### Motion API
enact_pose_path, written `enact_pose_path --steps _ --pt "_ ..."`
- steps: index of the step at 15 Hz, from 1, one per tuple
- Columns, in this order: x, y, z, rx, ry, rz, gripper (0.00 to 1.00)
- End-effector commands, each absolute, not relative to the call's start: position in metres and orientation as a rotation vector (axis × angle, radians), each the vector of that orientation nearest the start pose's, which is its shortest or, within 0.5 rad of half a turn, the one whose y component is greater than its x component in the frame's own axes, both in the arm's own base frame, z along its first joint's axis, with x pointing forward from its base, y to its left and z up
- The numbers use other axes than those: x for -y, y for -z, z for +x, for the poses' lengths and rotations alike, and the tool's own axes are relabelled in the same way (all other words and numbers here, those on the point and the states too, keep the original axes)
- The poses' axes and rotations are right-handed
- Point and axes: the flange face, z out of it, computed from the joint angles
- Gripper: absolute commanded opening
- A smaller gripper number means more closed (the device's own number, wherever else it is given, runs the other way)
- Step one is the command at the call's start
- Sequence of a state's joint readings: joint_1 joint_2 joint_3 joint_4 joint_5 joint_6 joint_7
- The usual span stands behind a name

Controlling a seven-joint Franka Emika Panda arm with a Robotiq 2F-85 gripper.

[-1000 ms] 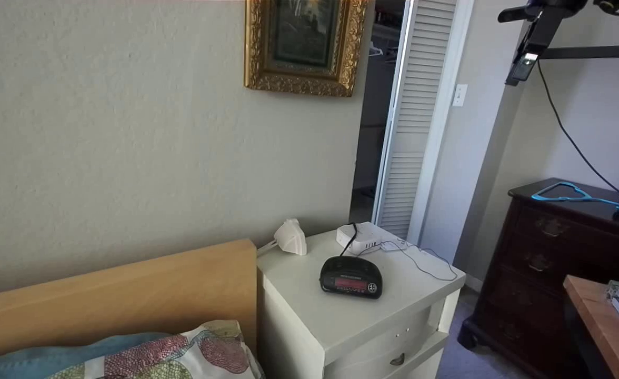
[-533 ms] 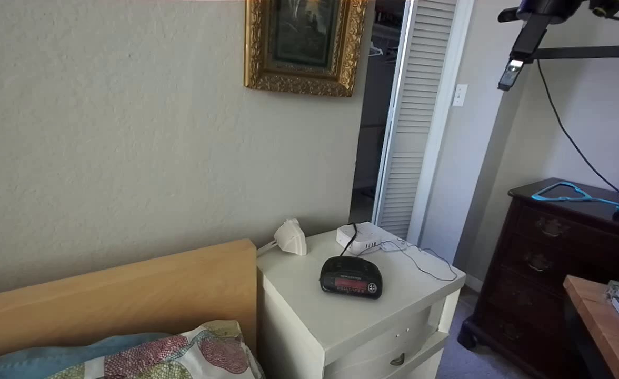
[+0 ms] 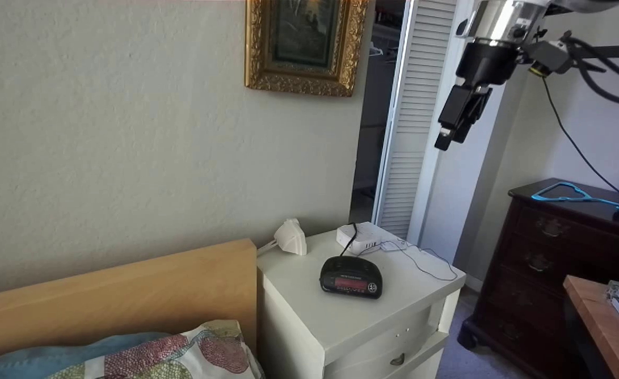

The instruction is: Press the top of the black object

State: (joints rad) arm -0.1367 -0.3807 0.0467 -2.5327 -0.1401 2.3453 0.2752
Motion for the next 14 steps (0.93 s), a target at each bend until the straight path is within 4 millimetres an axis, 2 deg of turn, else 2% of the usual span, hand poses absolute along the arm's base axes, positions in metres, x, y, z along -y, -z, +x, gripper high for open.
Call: enact_pose_path --steps 1,6,11,13,14 --pt "0.025 -0.390 0.466 -0.652 0.284 -3.225 1.00" --pt "0.007 -0.349 0.507 -0.988 0.159 -3.157 1.00" --pt "-0.003 -0.321 0.539 -1.262 0.099 -3.014 1.00" --pt "-0.006 -0.313 0.548 -1.347 0.095 -2.952 1.00" --pt "-0.002 -0.318 0.533 -1.253 0.115 -3.014 1.00"
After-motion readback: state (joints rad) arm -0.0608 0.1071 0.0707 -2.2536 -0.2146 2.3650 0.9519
